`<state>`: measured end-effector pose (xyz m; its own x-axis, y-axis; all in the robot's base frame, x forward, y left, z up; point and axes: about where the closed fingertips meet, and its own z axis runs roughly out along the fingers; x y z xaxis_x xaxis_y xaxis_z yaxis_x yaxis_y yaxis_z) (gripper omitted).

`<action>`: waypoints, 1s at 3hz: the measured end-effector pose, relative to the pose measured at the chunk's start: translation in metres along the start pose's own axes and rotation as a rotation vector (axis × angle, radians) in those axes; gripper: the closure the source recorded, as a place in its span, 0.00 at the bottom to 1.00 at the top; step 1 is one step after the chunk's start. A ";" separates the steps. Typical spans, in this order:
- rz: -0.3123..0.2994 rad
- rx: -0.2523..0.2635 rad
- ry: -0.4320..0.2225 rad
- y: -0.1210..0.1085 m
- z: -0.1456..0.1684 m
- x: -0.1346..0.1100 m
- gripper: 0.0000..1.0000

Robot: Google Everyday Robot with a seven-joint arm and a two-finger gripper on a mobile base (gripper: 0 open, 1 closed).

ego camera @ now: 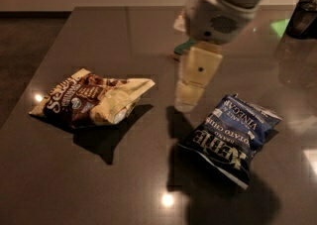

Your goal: Move brown chip bag near sponge

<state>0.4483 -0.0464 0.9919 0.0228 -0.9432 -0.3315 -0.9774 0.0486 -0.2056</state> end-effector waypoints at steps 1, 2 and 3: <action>-0.078 -0.023 -0.018 0.005 0.033 -0.050 0.00; -0.154 -0.057 -0.023 0.014 0.070 -0.086 0.00; -0.204 -0.093 -0.019 0.020 0.097 -0.104 0.00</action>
Offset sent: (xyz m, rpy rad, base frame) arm -0.0023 0.1592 -0.0768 -0.0341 0.0308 0.2700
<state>0.4467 0.0850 0.9328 0.2252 -0.9239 -0.3094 -0.9673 -0.1740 -0.1846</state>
